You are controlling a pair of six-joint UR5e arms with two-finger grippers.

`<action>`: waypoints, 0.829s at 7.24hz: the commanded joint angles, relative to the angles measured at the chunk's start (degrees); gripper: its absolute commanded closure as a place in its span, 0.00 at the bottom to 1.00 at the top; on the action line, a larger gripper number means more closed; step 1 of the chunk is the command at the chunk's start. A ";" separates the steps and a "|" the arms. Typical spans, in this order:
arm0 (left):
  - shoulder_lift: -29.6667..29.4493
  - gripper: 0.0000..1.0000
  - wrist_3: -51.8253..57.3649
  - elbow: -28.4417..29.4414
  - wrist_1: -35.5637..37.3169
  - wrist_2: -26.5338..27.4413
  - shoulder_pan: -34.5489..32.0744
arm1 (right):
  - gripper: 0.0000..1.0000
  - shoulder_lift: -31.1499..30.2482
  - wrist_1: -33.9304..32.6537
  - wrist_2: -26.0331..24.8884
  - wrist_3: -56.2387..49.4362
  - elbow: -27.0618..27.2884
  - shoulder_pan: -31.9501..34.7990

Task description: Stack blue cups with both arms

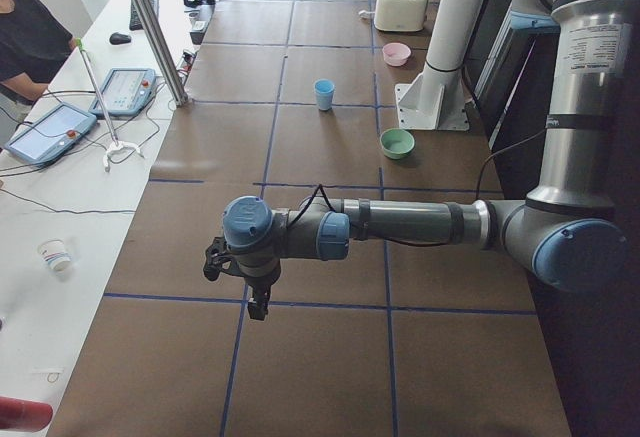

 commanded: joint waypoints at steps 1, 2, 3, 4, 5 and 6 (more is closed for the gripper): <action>0.08 0.00 -0.06 0.31 0.12 0.31 0.22 | 0.00 0.09 -0.02 -0.04 -0.01 -0.04 0.00; 0.16 0.00 0.03 0.31 0.03 0.31 0.22 | 0.00 0.00 -0.11 -0.13 -0.01 -0.13 0.00; 0.25 0.00 -0.06 0.40 0.03 0.31 0.22 | 0.00 0.00 -0.11 -0.04 -0.01 -0.22 0.00; 0.25 0.00 0.03 0.49 0.12 0.31 0.22 | 0.00 0.26 -0.46 0.13 -0.01 -0.13 0.18; 0.25 0.00 -0.06 0.49 0.03 0.31 0.22 | 0.00 0.44 -1.50 0.22 0.08 -0.13 1.22; 0.34 0.00 -0.06 0.49 0.03 0.31 0.22 | 0.00 0.87 -4.82 0.31 0.08 0.57 2.19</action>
